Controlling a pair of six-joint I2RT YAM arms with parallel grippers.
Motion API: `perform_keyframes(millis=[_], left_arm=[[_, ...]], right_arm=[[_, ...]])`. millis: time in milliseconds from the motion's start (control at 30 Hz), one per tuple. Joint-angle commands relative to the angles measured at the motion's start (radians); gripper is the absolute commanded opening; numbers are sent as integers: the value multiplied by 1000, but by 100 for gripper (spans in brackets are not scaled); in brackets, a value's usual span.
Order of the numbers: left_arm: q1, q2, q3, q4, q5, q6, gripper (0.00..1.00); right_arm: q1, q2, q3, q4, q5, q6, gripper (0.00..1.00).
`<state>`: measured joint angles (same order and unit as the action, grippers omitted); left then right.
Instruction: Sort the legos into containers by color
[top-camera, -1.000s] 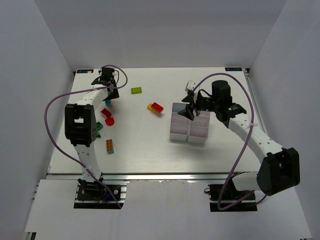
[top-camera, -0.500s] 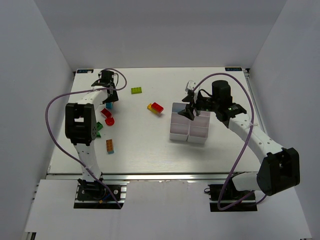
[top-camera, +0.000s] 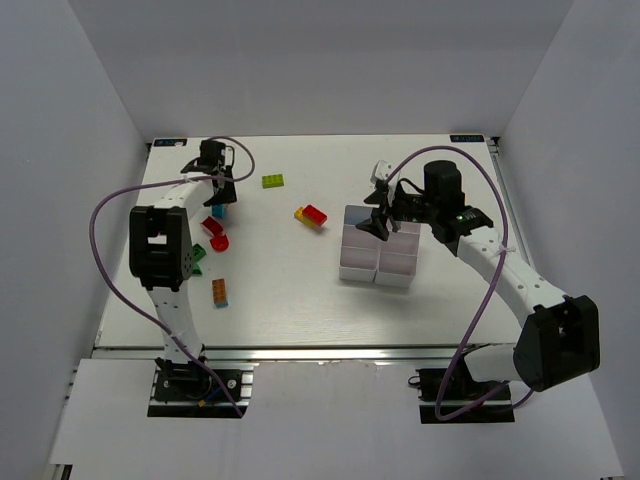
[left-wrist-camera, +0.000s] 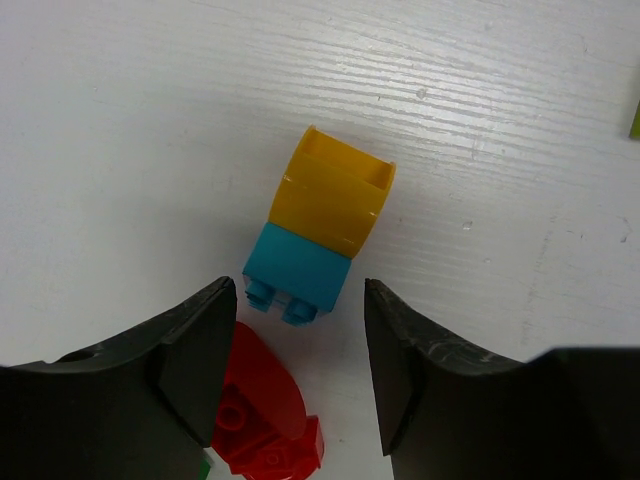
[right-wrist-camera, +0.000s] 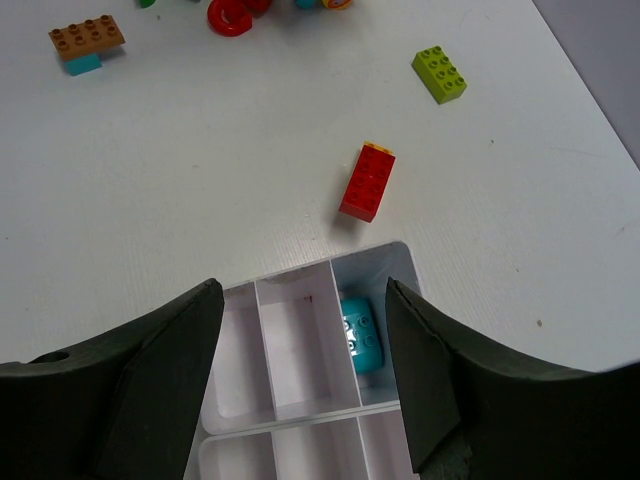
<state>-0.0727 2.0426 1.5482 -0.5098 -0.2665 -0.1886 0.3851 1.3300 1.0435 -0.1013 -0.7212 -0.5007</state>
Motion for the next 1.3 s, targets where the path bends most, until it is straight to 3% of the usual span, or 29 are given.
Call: perform_keyframes(millis=[0, 333, 667, 1067, 1267], left_arm=[[36, -5, -22, 28, 64, 51, 64], [70, -15, -82, 83, 193, 101, 64], [71, 4, -82, 116, 216, 98, 58], [71, 8, -85, 125, 181, 69, 40], [71, -33, -97, 142, 165, 52, 25]], right_arm=[[-8, -32, 4, 32, -6, 13, 71], [-9, -17, 27, 28, -11, 8, 71], [-8, -14, 32, 14, -9, 5, 71], [-9, -14, 26, 14, -12, 8, 71], [-9, -15, 23, 18, -17, 14, 71]])
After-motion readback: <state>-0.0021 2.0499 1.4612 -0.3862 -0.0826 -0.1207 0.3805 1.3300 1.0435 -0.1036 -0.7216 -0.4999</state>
